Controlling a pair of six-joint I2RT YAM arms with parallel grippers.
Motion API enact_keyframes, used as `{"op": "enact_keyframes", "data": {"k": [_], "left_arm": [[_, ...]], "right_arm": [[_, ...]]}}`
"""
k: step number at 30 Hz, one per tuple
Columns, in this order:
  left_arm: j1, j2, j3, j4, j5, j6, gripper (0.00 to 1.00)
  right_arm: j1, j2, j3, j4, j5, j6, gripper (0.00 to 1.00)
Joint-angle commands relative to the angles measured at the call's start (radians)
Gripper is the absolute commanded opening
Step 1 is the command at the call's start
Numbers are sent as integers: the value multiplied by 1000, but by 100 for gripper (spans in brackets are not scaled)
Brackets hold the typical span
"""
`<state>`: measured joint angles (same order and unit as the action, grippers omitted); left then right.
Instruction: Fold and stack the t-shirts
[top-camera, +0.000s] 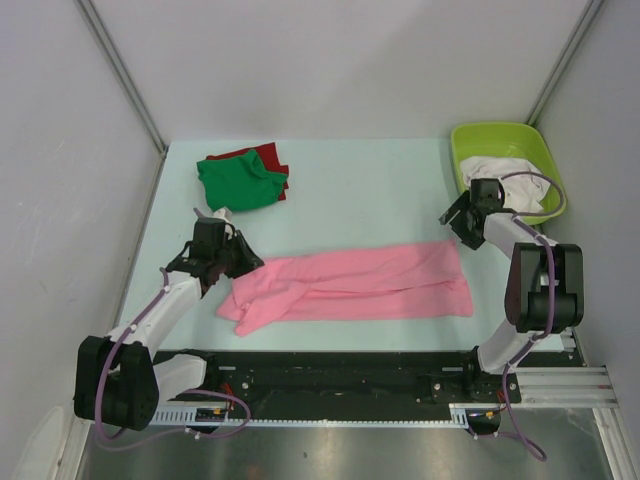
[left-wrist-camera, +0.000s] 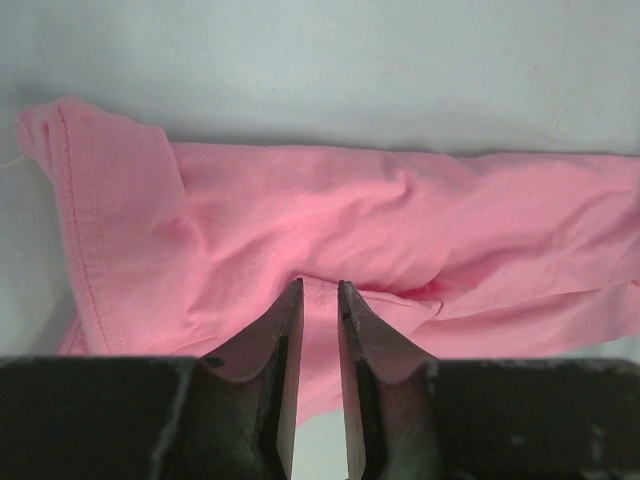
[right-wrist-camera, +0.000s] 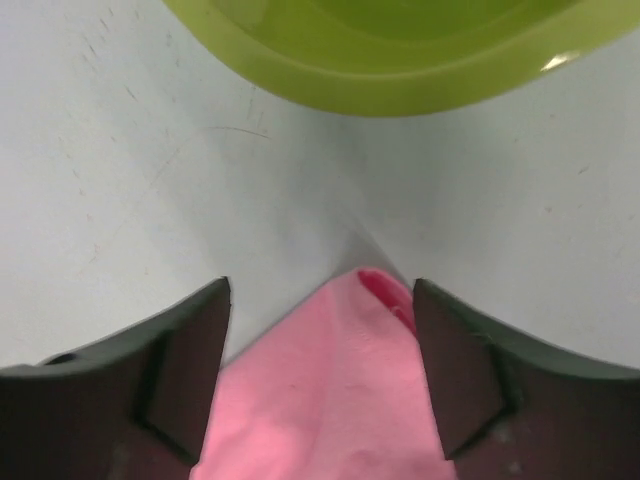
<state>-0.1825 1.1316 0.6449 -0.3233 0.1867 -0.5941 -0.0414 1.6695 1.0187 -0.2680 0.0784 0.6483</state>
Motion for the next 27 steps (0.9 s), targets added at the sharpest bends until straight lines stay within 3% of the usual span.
{"op": "enact_keyframes", "data": {"k": [1,8,13,21,27], "left_arm": [[8,-16,-8,15,8,19,25],[9,-38,-10,4,0,20,27],[9,-23,-19,12,25,16,31],[12,-96,-77,-36,-7,-110,41],[89,-280,-105,-54,-110,-219,45]], "right_arm": [[0,26,32,-16,1,-12,99],[57,-224,32,-85,84,-61,100],[155,-344,31,-172,-31,-96,100],[579,-329,27,-117,-111,-222,100],[741,-182,90,-94,-127,-315,100]]}}
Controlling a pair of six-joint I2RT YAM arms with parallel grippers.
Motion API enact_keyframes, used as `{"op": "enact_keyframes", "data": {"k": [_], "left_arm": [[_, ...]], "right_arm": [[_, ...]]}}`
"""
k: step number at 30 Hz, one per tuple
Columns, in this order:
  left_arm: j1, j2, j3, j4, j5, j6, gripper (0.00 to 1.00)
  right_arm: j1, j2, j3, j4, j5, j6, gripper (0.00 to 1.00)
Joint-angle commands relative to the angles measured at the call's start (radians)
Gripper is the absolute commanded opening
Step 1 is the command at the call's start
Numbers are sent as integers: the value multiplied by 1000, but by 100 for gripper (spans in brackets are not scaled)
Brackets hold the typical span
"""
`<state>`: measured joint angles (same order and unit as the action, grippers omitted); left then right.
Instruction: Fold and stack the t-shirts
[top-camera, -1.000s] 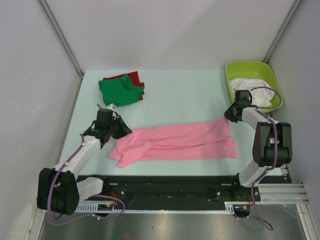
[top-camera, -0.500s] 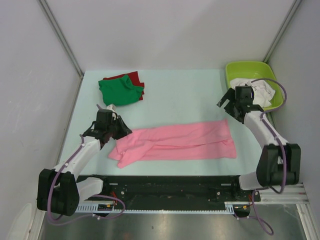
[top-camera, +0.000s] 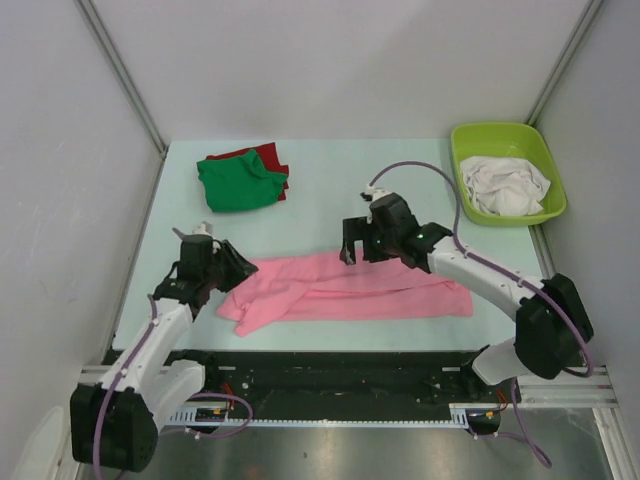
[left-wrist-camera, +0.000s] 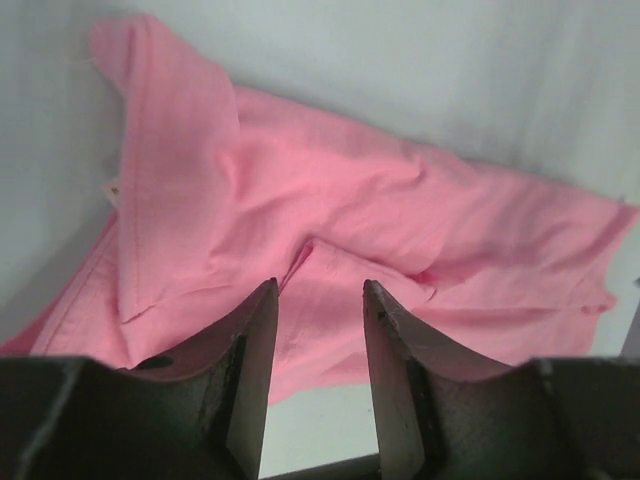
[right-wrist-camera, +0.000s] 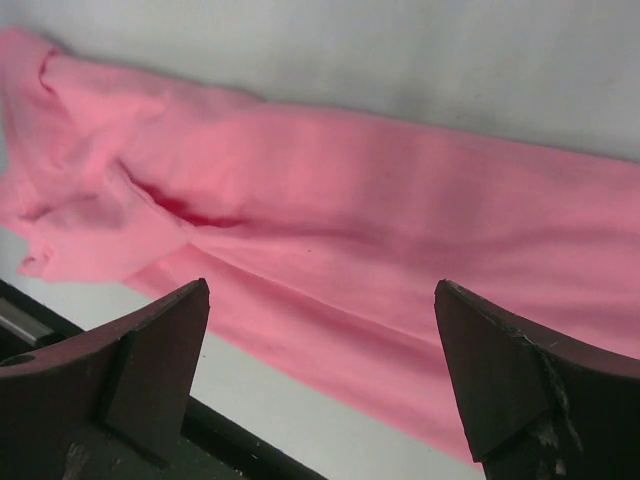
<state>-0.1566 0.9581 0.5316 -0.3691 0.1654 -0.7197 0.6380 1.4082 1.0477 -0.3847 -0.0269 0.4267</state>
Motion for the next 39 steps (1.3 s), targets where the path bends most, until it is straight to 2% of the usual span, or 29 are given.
{"op": "enact_keyframes", "data": {"k": [1,6,11,16,20,29,36,39], "left_arm": [[89,-114,14,-16,-87,-92,47],[213,-55,42,-53,-72,-93,48],[249,40,15,5,-93,-141,47],[261,185,7,128,-34,-149,42],[262,278,8,186,-43,-158,41],[265,309,68,219,-122,-107,41],[264,297,30,312,-119,-106,34],[267,314,27,325,-95,-109,34]], "right_arm": [[71,101,96,18,-22,-103,100],[106,242,208,-13,27,-123,99],[134,310,300,-10,18,-121,100],[143,334,305,-14,21,-126,100],[146,350,305,-31,27,-138,100],[146,370,299,-39,53,-151,100],[146,397,290,-34,47,-137,100],[144,400,287,-34,45,-135,100]]}}
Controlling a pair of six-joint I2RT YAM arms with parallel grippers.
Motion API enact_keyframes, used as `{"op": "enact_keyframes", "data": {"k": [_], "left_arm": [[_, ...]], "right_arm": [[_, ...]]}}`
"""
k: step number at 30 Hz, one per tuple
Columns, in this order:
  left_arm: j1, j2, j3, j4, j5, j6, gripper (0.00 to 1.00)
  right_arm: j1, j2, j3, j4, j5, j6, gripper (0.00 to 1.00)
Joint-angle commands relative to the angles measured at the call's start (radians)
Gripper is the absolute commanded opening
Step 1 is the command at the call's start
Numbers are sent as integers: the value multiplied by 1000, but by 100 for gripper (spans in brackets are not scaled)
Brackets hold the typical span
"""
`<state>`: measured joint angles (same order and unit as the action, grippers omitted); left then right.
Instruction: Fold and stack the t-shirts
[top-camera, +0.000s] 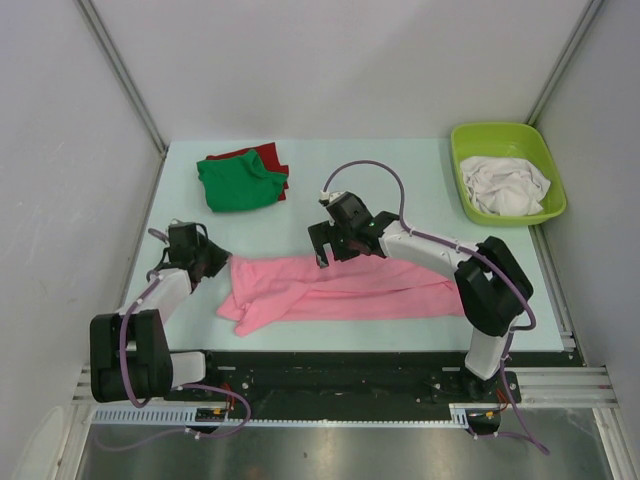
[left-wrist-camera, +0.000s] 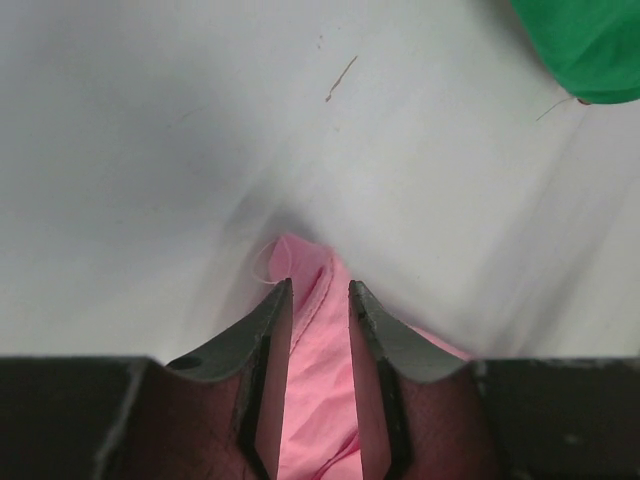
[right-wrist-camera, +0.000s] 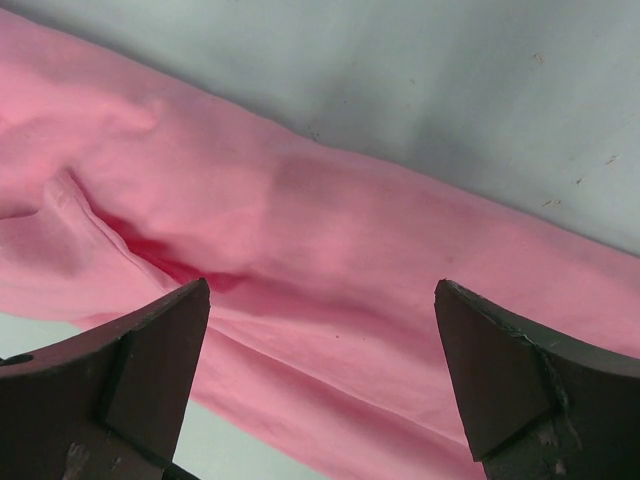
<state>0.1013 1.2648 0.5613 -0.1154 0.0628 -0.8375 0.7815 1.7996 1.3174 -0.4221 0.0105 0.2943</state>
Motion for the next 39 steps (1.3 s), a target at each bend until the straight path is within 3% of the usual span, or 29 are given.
{"op": "enact_keyframes", "data": {"k": [1,5,9,14,17,24,39], "left_arm": [[9,10,-3,71,18,11,34],[8,-4,-21,89,46,15,37],[8,-19,-35,86,78,24,46],[6,-28,-55,82,88,35,46],[8,-25,-64,98,92,37,42],[6,2,-64,146,114,25,1],[29,106,94,224,130,-52,0]], "right_arm": [[4,9,17,0,8,-6,100],[1,7,16,3,5,-4,100],[2,9,16,3,0,0,100],[2,10,16,3,0,6,100],[2,10,16,2,0,8,100],[2,18,11,-9,2,8,100],[-53,-55,-75,25,37,28,100]]}}
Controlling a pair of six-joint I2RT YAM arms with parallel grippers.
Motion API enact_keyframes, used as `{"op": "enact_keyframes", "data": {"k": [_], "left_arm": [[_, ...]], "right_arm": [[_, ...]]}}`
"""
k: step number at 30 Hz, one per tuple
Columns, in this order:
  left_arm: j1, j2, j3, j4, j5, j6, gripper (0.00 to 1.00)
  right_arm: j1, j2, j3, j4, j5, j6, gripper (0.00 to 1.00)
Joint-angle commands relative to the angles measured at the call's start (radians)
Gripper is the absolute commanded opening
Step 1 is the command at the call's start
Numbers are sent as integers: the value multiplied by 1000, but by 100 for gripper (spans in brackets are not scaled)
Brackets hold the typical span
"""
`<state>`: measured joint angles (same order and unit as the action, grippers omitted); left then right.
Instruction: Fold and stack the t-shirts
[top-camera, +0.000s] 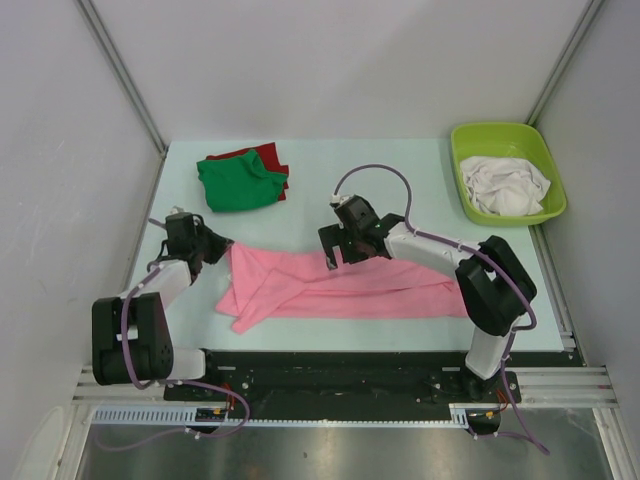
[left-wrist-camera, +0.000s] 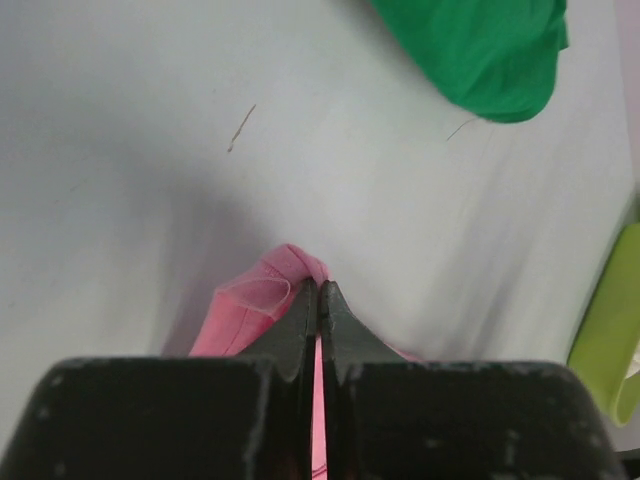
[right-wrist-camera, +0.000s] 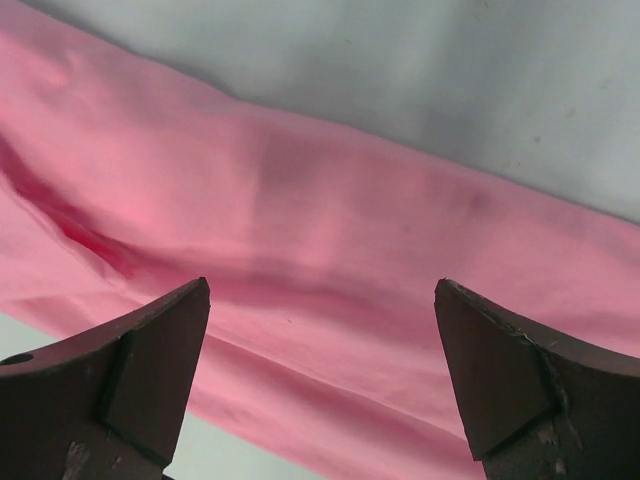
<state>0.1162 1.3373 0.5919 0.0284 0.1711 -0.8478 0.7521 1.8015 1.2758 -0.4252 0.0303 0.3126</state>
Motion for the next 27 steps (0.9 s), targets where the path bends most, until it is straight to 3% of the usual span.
{"op": "enact_keyframes", "data": {"k": [1,18,19,20,24,25,27], "left_arm": [[16,58,69,88,27,-46,0],[79,327,125,215,99,-131,3],[85,332,125,222,108,-134,9],[85,332,118,222,119,-143,35],[85,263,72,199,120,-171,88],[85,203,54,190,110,-169,98],[85,139,39,153,90,-148,100]], "right_arm": [[-37,-62,-42,32,14,11,100],[-109,-96,-154,74,-58,8,100],[-103,-106,-161,74,-47,6,100],[-93,-113,-162,75,-37,-1,100],[2,-169,-158,111,-30,-59,100],[12,-177,-144,114,-39,-67,100],[27,-182,-127,112,-96,-87,100]]}}
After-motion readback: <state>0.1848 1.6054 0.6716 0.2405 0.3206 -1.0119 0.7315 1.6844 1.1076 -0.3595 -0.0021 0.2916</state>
